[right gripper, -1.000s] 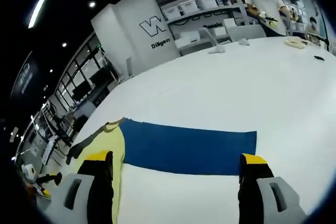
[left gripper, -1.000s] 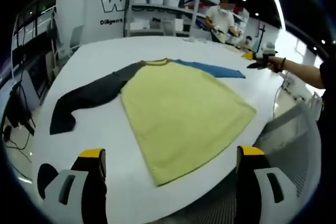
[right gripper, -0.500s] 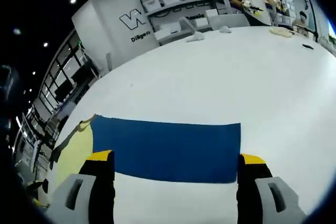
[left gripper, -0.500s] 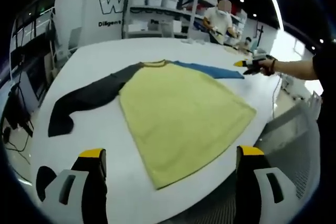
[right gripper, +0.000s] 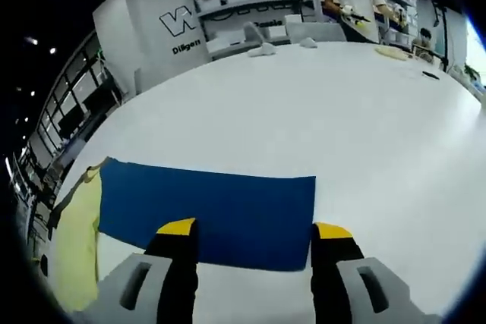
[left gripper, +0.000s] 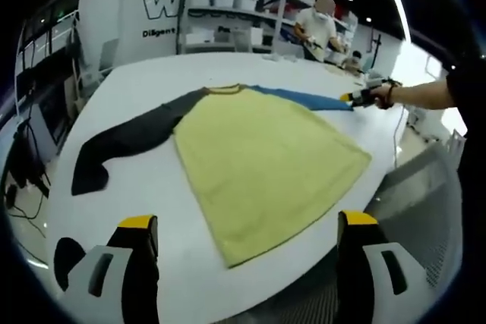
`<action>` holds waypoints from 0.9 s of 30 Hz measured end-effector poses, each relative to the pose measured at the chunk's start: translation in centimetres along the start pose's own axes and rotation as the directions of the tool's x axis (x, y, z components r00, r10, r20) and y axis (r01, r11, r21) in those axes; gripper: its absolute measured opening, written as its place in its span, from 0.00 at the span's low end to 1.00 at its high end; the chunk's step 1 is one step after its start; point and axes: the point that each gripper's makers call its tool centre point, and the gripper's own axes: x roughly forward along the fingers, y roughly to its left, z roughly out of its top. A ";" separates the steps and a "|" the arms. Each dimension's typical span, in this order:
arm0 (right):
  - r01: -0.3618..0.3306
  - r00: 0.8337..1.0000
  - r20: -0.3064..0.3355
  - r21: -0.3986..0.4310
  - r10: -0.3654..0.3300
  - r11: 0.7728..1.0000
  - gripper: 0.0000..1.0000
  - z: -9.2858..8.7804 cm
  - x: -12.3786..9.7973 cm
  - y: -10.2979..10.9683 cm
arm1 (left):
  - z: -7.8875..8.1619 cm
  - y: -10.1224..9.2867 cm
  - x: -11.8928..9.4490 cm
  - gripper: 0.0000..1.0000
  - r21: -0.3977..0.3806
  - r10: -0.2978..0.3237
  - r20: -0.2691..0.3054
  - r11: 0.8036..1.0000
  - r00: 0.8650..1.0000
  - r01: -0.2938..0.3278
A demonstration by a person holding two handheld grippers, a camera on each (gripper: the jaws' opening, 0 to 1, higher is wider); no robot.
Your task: Fold the garment on the visible template until the final outline fits inside the template.
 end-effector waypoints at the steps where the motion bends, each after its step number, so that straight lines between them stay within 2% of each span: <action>1: 0.007 1.000 -0.003 -0.009 -0.007 1.000 0.44 -0.1 0.0 -0.2 | 0.0 0.0 0.0 0.93 0.003 0.001 -0.002 1.000 1.000 -0.001; 3: 0.041 0.999 -0.006 -0.029 -0.041 0.999 0.33 -0.7 -1.2 0.2 | 0.0 -0.1 -0.1 0.93 0.006 0.000 0.000 1.000 1.000 0.000; 5: 0.076 0.997 -0.008 -0.059 -0.077 0.995 0.23 -0.9 -1.5 -0.3 | 0.2 -0.1 -0.2 0.92 0.001 0.002 0.008 1.000 1.000 -0.002; 6: 0.081 0.996 -0.022 -0.052 -0.083 0.995 0.16 -1.1 -1.4 -0.6 | 0.3 -0.1 -0.2 0.91 0.000 0.001 0.011 1.000 1.000 -0.001; 7: 0.104 0.994 -0.018 -0.049 -0.105 0.993 0.12 -0.7 -1.0 -1.6 | 0.5 -0.1 -0.3 0.91 -0.001 -0.001 0.019 1.000 1.000 0.001; 9: 0.118 0.993 -0.005 -0.009 -0.119 0.993 0.05 -1.0 -1.8 -1.1 | 0.7 -0.1 -0.4 0.89 0.006 0.005 0.027 1.000 1.000 -0.005; 11: 0.119 0.993 0.003 0.017 -0.119 0.993 0.04 -1.3 -2.7 -0.2 | 0.9 -0.2 -0.5 0.89 0.021 0.003 0.029 1.000 1.000 -0.003; 13: 0.122 0.993 -0.005 0.017 -0.122 0.992 0.03 -1.0 -2.1 -0.8 | 1.0 -0.2 -0.6 0.89 0.025 0.002 0.032 1.000 0.999 -0.003; 14: 0.133 0.991 -0.009 0.007 -0.133 0.991 0.01 -1.0 -2.2 -0.8 | 1.0 -0.2 -0.6 0.89 0.025 0.000 0.033 1.000 0.999 0.000; 15: 0.155 0.988 -0.020 -0.056 -0.156 0.986 0.00 -1.1 -2.3 -1.2 | 1.0 -0.3 -0.7 0.89 0.023 -0.002 0.032 1.000 0.999 0.001; 18: 0.169 0.985 -0.008 -0.088 -0.171 0.982 0.00 -1.3 -2.9 0.0 | 1.0 -0.3 -0.9 0.88 0.026 0.002 0.028 1.000 1.000 -0.002; 20: 0.175 0.984 -0.015 -0.055 -0.176 0.983 0.00 -1.5 -3.1 0.3 | 0.9 -0.3 -1.0 0.88 0.028 0.003 0.028 1.000 1.000 -0.003; 25: 0.177 0.984 -0.025 -0.037 -0.178 0.983 0.00 -1.1 -2.8 -0.1 | 1.0 -0.4 -1.4 0.89 0.027 0.006 0.027 1.000 1.000 -0.007; 27: 0.178 0.984 -0.025 -0.023 -0.179 0.984 0.00 -1.2 -3.3 0.4 | 1.0 -0.3 -1.6 0.89 0.023 0.008 0.025 1.000 1.000 -0.009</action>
